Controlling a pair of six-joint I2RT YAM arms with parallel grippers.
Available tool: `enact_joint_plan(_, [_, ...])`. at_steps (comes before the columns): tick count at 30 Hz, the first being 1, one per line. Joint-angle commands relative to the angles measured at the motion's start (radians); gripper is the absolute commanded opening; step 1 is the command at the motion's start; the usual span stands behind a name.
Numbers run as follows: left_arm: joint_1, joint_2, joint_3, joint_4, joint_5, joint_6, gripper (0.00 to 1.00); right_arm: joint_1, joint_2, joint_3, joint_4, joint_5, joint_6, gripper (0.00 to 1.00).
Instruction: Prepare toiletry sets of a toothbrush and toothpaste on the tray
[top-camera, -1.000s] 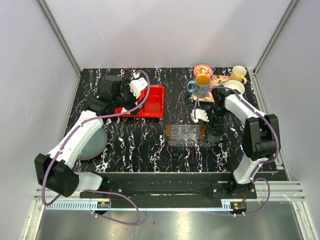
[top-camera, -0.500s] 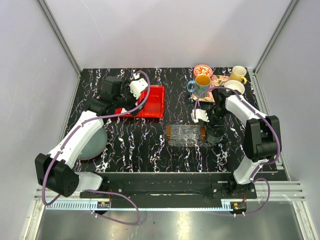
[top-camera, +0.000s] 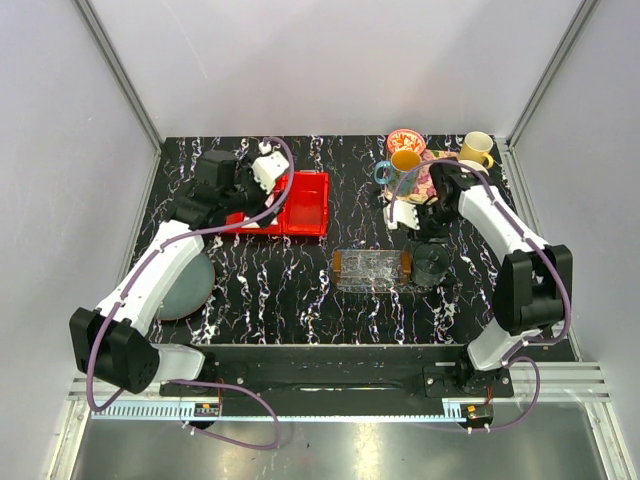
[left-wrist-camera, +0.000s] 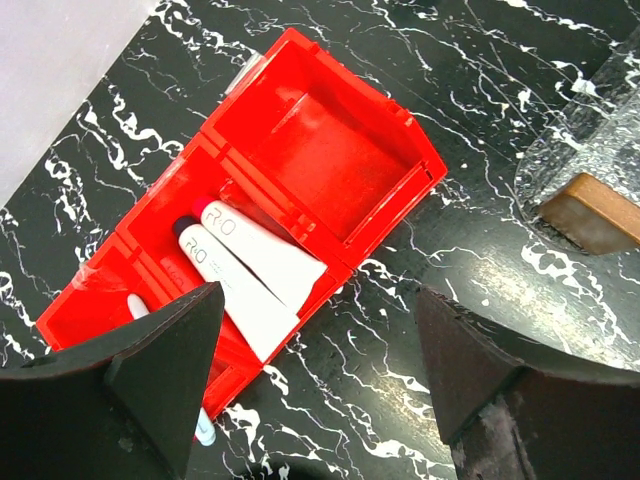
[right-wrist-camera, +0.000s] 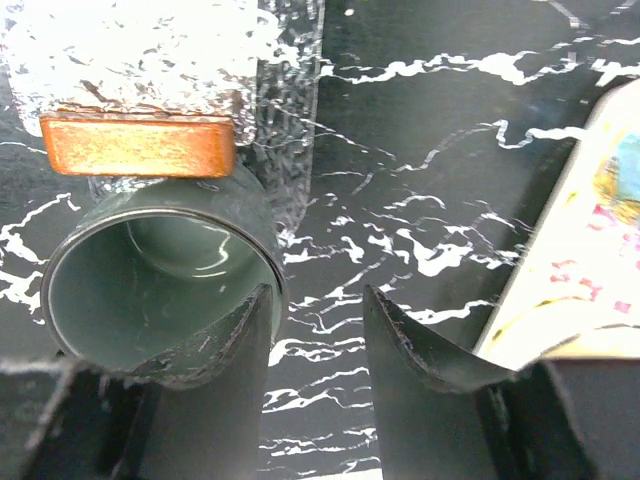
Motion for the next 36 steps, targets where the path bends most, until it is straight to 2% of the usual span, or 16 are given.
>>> enact_joint_plan(1, [0.035,-0.011,0.003,0.076,0.012,-0.036,0.82,0.006,-0.091,0.072,-0.021,-0.034,0.068,0.47])
enact_joint_plan(8, [0.113,0.040,0.029,0.105,-0.068,-0.142,0.82,-0.011,-0.162,0.179,-0.013,-0.119,0.324,0.48])
enact_joint_plan(13, [0.165,0.089,0.056,0.115,-0.122,-0.209,0.82,-0.014,-0.234,0.167,0.111,-0.129,0.545,0.49])
enact_joint_plan(17, [0.184,0.152,0.105,0.087,-0.143,-0.232,0.82,-0.014,-0.271,0.149,0.212,-0.109,0.796,0.55])
enact_joint_plan(19, [0.184,0.196,0.138,0.075,-0.145,-0.252,0.82,-0.014,-0.285,0.143,0.235,-0.100,0.863,0.56])
enact_joint_plan(24, [0.184,0.308,0.217,0.061,-0.169,-0.309,0.83,-0.014,-0.312,0.109,0.284,-0.078,1.006,0.56])
enact_joint_plan(26, [0.184,0.341,0.237,0.056,-0.187,-0.323,0.82,-0.014,-0.317,0.086,0.307,-0.069,1.042,0.51])
enact_joint_plan(32, [0.179,0.436,0.299,0.043,-0.197,-0.373,0.69,-0.016,-0.341,0.022,0.393,0.006,1.136,0.50])
enact_joint_plan(34, [0.173,0.462,0.313,0.038,-0.203,-0.384,0.56,-0.016,-0.361,-0.015,0.425,0.025,1.160,0.50])
enact_joint_plan(36, [0.170,0.483,0.322,0.035,-0.220,-0.389,0.56,-0.016,-0.366,-0.028,0.445,0.025,1.168,0.51])
